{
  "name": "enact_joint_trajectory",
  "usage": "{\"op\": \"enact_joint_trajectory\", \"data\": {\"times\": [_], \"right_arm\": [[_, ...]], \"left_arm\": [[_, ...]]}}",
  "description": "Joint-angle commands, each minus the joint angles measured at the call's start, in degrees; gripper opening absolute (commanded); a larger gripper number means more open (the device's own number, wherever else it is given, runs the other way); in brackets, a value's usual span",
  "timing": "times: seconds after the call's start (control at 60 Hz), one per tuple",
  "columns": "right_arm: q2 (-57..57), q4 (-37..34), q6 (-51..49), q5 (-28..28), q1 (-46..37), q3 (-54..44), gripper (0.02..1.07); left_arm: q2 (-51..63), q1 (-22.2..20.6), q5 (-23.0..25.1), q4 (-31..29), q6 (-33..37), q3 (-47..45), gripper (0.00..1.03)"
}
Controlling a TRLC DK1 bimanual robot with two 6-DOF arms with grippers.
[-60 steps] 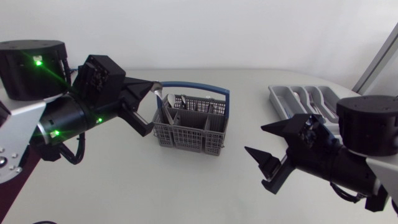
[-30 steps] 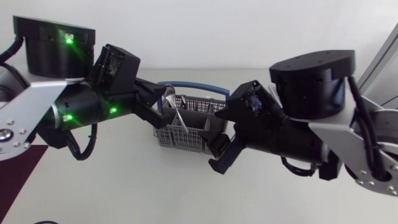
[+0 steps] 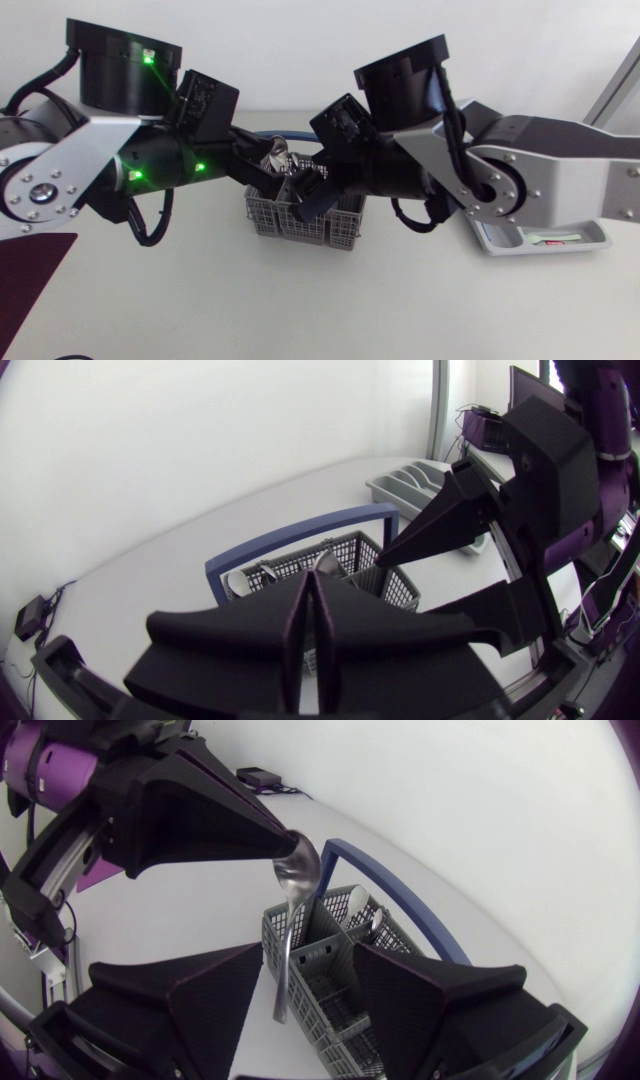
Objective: Unload the cutlery basket into the drawer organizer.
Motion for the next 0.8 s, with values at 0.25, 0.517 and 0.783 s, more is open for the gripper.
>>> {"op": "enact_joint_trajectory", "data": {"times": [0.25, 0.517, 0.783], "right_arm": [[5.8, 2.9, 2.2, -0.6, -0.8, 4.2, 0.61], [7.8, 3.1, 2.1, -0.5, -0.7, 6.0, 0.57], [8.9, 3.1, 1.9, -0.4, -0.2, 6.9, 0.46]], "left_arm": [[2.1, 3.8, 3.4, -1.1, -5.1, 3.2, 0.03], [2.3, 5.6, 6.2, -2.4, -6.1, 3.4, 0.03], [2.6, 6.5, 8.1, -3.1, -7.1, 3.9, 0.03]]}}
